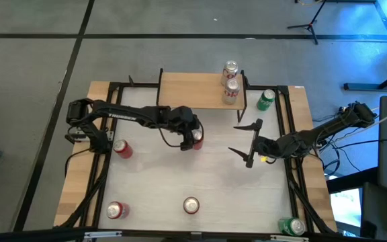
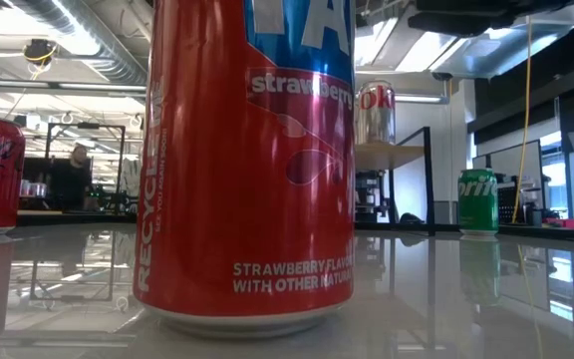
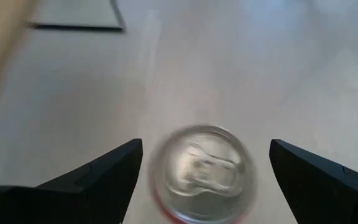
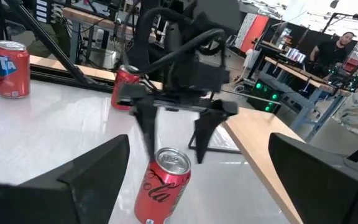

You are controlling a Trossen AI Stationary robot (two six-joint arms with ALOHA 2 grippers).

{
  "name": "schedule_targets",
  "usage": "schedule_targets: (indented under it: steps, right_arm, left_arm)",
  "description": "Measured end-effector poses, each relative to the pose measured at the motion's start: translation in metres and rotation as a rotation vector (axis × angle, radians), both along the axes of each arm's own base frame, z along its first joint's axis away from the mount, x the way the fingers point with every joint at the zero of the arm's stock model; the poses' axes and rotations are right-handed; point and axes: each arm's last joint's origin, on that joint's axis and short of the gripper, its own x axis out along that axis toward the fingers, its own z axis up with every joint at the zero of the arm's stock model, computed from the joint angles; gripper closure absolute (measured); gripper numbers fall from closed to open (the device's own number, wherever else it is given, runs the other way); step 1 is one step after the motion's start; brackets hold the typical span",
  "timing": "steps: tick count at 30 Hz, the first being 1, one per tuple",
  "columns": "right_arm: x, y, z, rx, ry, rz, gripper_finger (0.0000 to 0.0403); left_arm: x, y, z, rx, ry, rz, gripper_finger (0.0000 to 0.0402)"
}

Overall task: Place canned beverage on shelf
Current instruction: Put the right red black soda can on the shelf

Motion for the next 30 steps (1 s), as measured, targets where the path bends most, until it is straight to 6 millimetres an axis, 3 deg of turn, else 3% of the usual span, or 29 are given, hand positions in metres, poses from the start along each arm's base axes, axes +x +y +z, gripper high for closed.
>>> schedule_targets:
  steps: [5,22,30]
  right_arm:
    - [0.000,0.000,0.000,0.021,-0.002,-0.002,0.0022]
    - [0.000,0.000,-0.001,0.035,0.004,0.003,0.0022]
    - [0.000,0.000,-0.002,0.034,0.007,0.003,0.0022]
  left_arm:
    - [0.002,-0.002,-0.002,-0.002,0.001,-0.006,0.0060]
    - [0.012,-0.002,-0.037,-0.044,0.099,0.002,0.0062]
    - [0.012,-0.002,-0.037,-0.061,0.098,0.021,0.0115]
